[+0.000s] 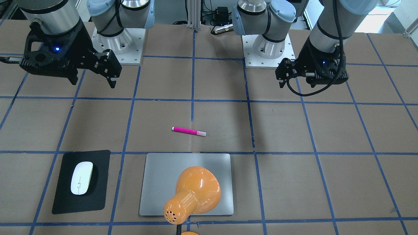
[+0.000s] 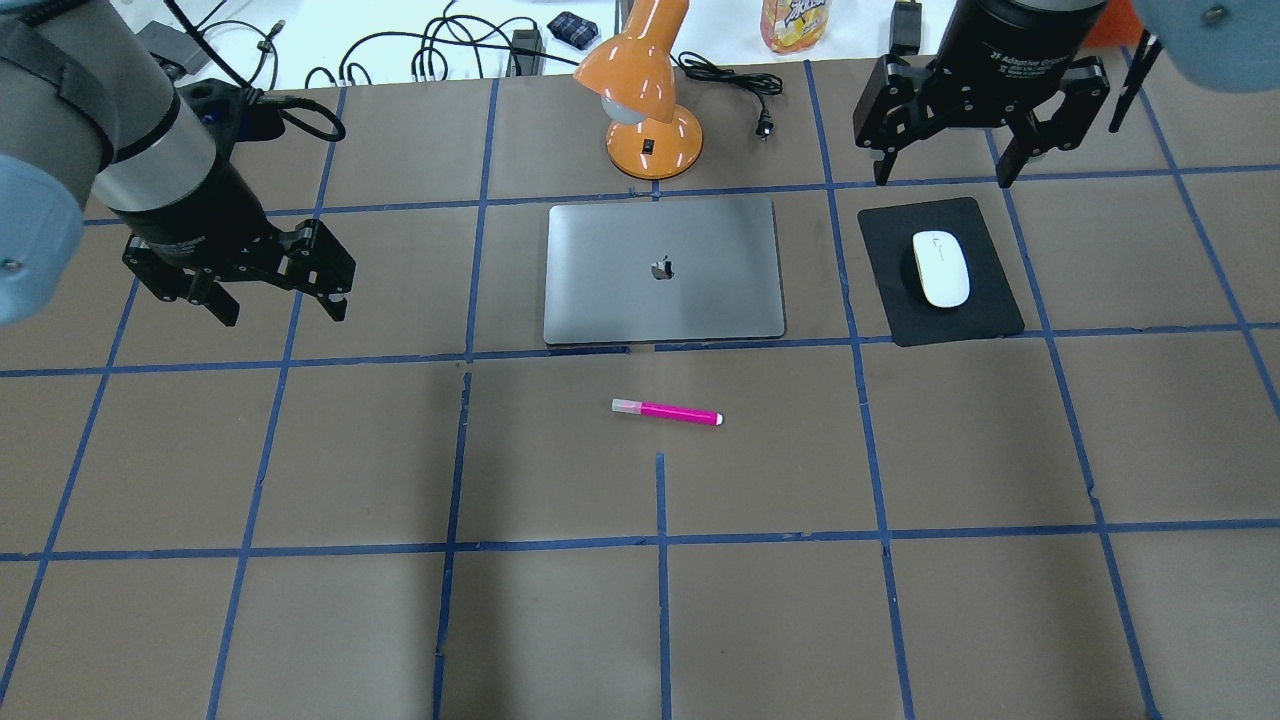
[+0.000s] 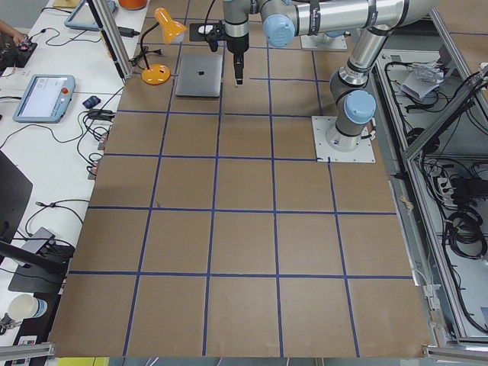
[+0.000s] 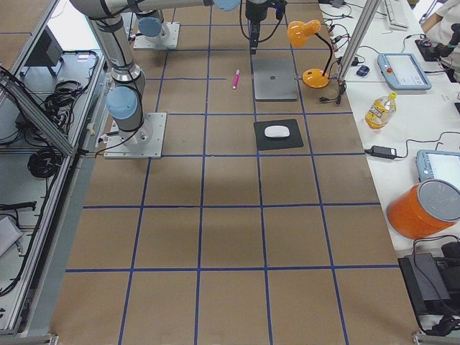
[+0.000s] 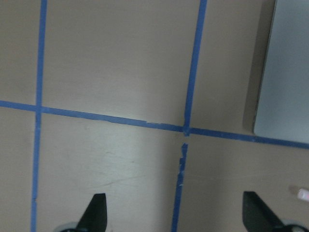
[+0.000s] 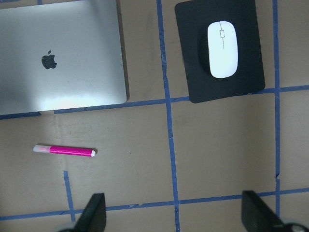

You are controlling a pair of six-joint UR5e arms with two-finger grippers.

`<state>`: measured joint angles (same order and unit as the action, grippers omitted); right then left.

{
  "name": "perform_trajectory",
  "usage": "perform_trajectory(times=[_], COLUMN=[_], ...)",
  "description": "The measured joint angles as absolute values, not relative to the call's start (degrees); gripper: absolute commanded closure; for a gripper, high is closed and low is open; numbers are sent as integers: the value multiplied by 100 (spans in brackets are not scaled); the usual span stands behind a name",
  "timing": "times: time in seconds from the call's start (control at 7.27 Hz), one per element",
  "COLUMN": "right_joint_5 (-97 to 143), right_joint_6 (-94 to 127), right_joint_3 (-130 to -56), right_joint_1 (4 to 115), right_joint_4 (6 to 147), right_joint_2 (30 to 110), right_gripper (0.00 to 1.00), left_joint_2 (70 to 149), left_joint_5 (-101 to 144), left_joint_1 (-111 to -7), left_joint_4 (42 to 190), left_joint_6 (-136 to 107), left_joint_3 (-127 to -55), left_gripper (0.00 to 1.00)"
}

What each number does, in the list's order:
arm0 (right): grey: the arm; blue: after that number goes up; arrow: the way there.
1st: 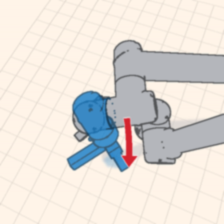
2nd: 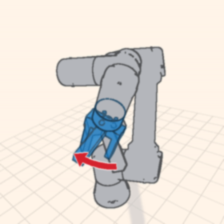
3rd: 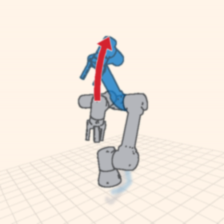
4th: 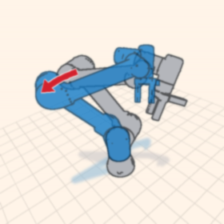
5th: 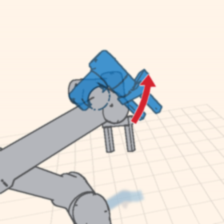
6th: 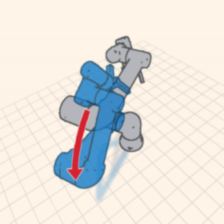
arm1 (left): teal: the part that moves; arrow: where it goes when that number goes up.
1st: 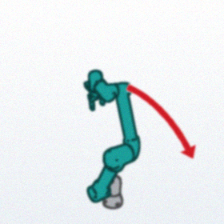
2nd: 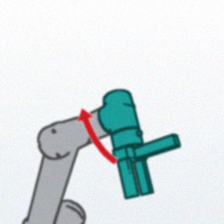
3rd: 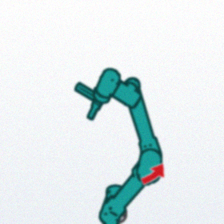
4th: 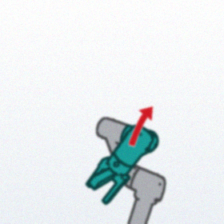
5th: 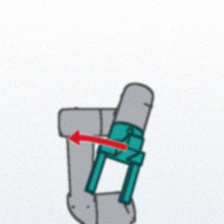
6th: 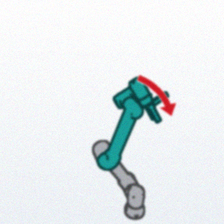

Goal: Place pen and mouse around notebook

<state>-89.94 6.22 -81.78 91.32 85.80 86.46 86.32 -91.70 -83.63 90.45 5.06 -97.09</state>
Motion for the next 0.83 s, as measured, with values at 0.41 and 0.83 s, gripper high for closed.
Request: perform_trajectory(times=[0.41, 0.83], right_joint_5=[-8991, -8989], right_joint_6=[626, 633], right_joint_3=[-8182, -8181], right_joint_1=[9132, 9132], right_joint_4=[8580, 8586], right_joint_2=[8648, 8644], right_gripper=[0, 0], left_joint_2=[8713, 8714], left_joint_5=[-9142, -9151], left_joint_1=[-8667, -8732], left_joint_4=[9356, 9358], left_joint_6=[167, 172], left_joint_3=[-9434, -9437], left_gripper=[0, 0])
